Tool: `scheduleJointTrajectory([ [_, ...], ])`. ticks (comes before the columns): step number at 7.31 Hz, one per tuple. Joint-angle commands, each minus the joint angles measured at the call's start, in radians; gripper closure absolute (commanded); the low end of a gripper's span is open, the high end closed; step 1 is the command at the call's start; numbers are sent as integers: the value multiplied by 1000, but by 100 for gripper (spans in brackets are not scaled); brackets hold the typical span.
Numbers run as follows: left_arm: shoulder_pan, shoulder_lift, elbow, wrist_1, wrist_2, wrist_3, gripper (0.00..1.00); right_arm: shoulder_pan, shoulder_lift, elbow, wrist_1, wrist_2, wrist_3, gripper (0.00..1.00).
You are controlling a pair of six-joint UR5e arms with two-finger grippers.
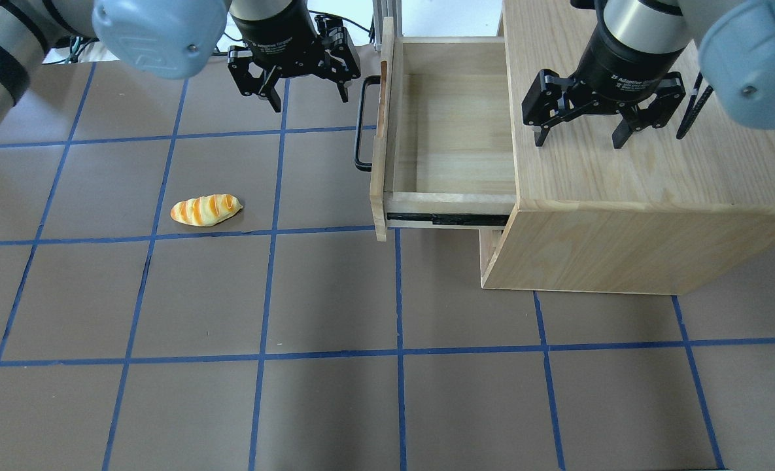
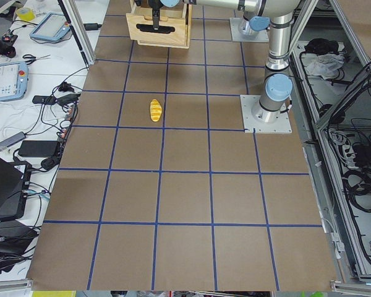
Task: Open upper drawer
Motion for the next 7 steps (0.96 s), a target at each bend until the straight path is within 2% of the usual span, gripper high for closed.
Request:
scheduleJointTrajectory([
  [1,65,43,-17,-13,16,119,0,0,0,0,0,-1,0,0],
  [2,92,58,-23,-18,57,121,0,0,0,0,0,-1,0,0],
  [4,111,86,-75,-20,67,126,0,0,0,0,0,1,0,0],
  [7,229,89,-97,-18,48,190,0,0,0,0,0,-1,0,0],
])
